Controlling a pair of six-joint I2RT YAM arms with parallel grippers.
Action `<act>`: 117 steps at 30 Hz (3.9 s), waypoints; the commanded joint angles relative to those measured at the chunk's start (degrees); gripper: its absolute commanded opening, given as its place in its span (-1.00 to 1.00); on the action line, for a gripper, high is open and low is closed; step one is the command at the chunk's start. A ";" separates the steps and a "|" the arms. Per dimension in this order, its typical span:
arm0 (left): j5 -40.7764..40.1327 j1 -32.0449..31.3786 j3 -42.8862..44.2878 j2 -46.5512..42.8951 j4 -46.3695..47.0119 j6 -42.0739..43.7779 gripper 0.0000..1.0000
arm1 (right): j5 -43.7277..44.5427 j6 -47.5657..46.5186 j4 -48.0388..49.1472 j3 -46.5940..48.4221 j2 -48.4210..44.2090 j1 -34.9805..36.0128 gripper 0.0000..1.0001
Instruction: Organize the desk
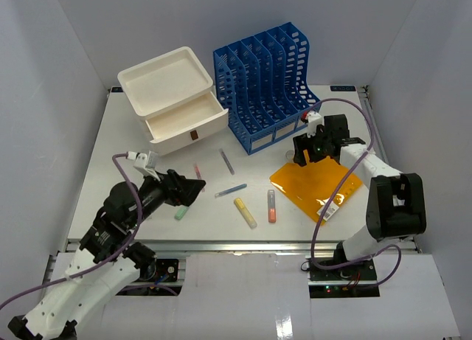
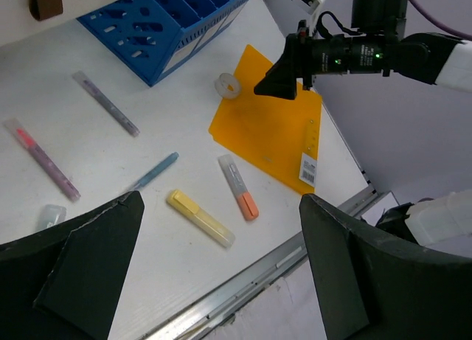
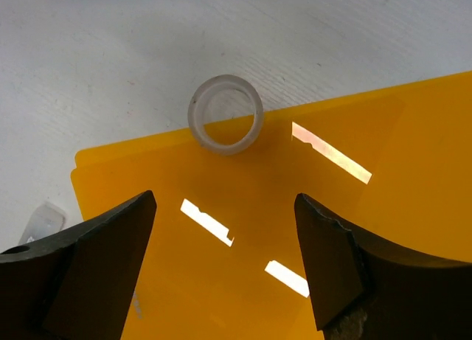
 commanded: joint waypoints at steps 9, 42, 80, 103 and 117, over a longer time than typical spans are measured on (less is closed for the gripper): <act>0.58 -0.14 -1.80 -8.25 -7.71 -7.47 0.96 | 3.53 2.33 5.78 8.08 11.33 0.79 0.11; 4.16 -0.14 0.68 -9.23 -6.60 -11.15 0.96 | -11.41 -4.23 -1.56 6.49 1.12 2.96 -0.72; 2.59 -0.14 5.42 -7.23 -4.73 -14.73 0.95 | 10.42 -2.25 0.49 62.19 28.17 34.72 0.38; -1.25 -0.24 11.34 28.87 -3.79 4.53 0.02 | -49.44 -20.13 -5.82 -6.37 -32.91 4.31 0.37; -12.01 -0.46 25.15 46.69 -6.42 38.65 -0.35 | -56.40 -26.23 -5.64 -20.24 -33.96 -14.39 0.12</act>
